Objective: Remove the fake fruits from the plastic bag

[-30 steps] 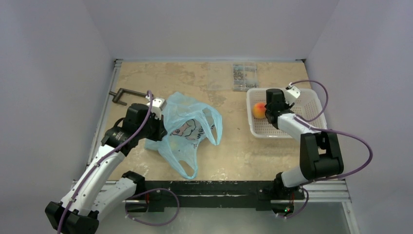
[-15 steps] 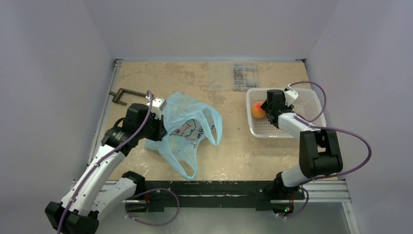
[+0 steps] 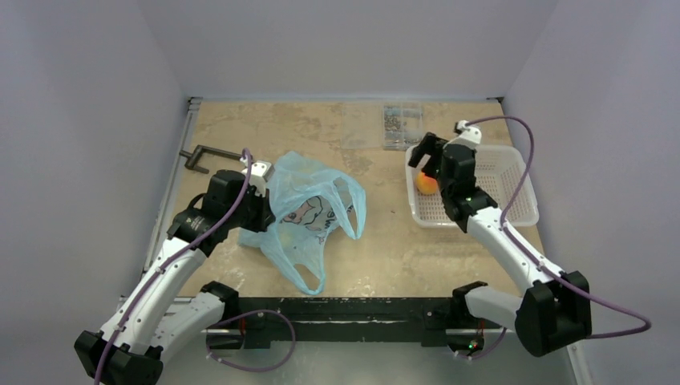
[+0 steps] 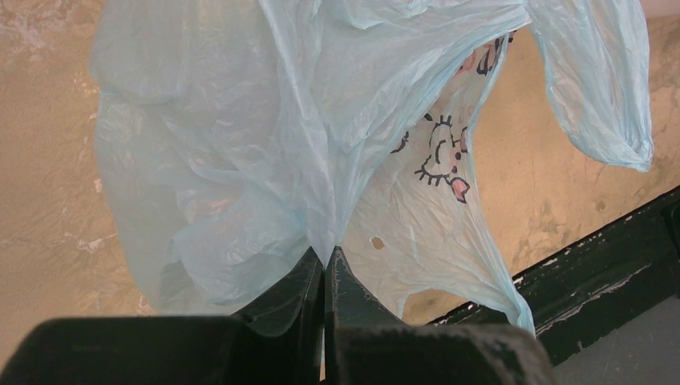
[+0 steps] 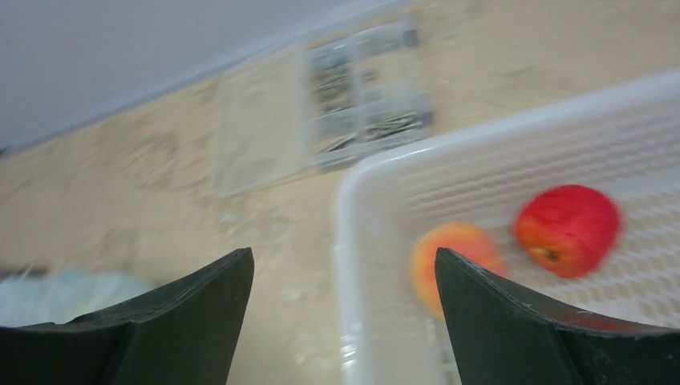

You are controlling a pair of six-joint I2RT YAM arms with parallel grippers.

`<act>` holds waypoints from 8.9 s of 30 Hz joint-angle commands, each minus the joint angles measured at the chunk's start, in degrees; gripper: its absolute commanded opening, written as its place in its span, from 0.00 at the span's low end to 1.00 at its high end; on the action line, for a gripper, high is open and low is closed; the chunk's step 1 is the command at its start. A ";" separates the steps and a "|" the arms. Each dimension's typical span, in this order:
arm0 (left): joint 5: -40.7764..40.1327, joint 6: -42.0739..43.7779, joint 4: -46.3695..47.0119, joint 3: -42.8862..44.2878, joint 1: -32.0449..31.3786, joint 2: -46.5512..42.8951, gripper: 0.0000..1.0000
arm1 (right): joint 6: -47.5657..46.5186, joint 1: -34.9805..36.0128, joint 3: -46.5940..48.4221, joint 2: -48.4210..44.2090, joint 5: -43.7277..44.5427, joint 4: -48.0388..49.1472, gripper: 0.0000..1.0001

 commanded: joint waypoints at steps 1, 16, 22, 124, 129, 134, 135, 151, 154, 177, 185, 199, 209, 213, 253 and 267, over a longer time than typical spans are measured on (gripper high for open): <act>0.09 0.69 0.89 0.07 -0.20 0.05 0.00 | -9.54 11.25 2.58 0.81 -16.03 3.98 0.84; -0.05 0.69 1.35 -0.10 -0.20 -1.38 0.00 | -14.41 44.85 2.55 11.65 -33.08 21.86 0.61; 0.07 0.65 1.98 -0.39 -0.28 -2.82 0.00 | -14.12 47.22 4.79 21.62 -27.34 26.25 0.40; -6.26 0.60 -1.15 0.75 -1.34 -2.72 0.00 | -18.45 45.88 -9.21 -10.03 -14.30 16.31 0.00; -6.08 0.60 -1.15 0.75 -1.39 -2.61 0.00 | -18.49 45.58 -6.35 -16.23 -3.11 14.47 0.00; -5.99 0.60 -1.10 0.84 -1.42 -2.71 0.00 | -19.75 42.56 -4.71 -15.65 -5.89 13.81 0.00; -5.99 0.65 -1.05 0.84 -1.42 -2.84 0.00 | -19.52 42.25 -4.23 -14.38 -7.94 13.31 0.00; -17.44 0.71 1.74 11.55 -1.33 -1.51 0.00 | -16.48 42.19 10.28 15.82 -57.18 11.03 0.00; -19.02 0.42 4.46 9.51 -1.27 -3.79 0.00 | -16.67 42.02 14.04 20.17 -56.29 3.40 0.00; -18.87 2.68 7.30 0.01 -1.58 -15.41 0.00 | -24.92 37.67 11.70 17.11 -81.74 -4.82 0.00; -31.03 0.38 6.38 -0.99 -1.60 -19.21 0.00 | -15.22 36.13 10.52 17.64 -96.88 4.29 0.00; -24.79 1.83 18.00 -5.56 -1.48 -27.03 0.00 | -15.77 38.36 7.64 29.72 -78.80 -3.86 0.00; -42.64 -0.30 13.26 -5.38 -1.51 -29.89 0.00 | -17.07 35.34 1.80 26.94 -74.36 -4.88 0.00; -52.45 -0.31 12.92 -4.68 -1.51 -30.48 0.00 | -14.69 35.33 -3.13 24.73 -76.31 1.90 0.00; -12.23 5.89 4.52 -2.01 -1.51 -17.83 0.00 | 6.13 -7.20 8.57 14.98 -0.26 -13.58 0.10; -4.56 6.69 5.94 -2.40 -1.56 -17.95 0.00 | -2.74 -6.64 5.07 5.53 -2.58 -12.94 0.95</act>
